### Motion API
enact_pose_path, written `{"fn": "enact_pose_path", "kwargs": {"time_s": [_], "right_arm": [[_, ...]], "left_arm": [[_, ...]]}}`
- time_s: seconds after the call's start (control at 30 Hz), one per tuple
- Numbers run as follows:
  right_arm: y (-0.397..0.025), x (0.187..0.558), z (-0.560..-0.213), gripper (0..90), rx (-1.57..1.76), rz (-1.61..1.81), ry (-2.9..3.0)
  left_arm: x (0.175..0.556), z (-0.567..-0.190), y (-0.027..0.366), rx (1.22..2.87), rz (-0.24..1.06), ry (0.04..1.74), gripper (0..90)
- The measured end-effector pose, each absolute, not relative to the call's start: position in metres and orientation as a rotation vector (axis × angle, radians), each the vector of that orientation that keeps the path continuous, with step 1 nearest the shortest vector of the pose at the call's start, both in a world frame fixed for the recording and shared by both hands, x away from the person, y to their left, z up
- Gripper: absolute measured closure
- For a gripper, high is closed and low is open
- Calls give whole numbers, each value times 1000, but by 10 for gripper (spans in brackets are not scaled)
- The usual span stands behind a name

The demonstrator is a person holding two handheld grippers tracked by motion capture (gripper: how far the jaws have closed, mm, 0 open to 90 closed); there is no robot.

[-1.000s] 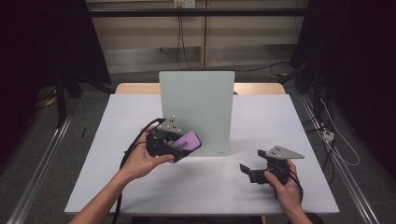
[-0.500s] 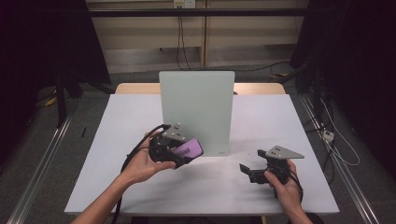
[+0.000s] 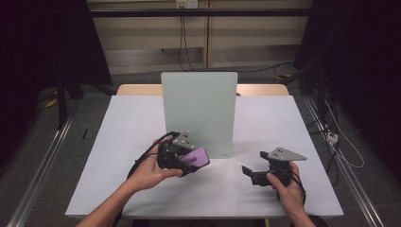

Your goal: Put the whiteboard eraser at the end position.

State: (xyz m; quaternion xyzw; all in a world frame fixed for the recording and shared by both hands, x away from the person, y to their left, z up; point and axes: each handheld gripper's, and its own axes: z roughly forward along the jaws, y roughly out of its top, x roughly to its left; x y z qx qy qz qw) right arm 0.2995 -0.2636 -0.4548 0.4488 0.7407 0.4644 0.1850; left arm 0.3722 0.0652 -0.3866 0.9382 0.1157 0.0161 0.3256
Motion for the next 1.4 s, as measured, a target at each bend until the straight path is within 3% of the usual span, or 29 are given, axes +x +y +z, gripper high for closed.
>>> {"fn": "enact_pose_path", "kwargs": {"time_s": [0.57,1.4], "right_arm": [[-263,300,-455,58,1270,1307,2089],[-263,299,-455,58,1264,1309,2091]], "left_arm": [[366,-414,40,2527,-98,265,406],[363,-436,24,2545,-96,275,406]]}}
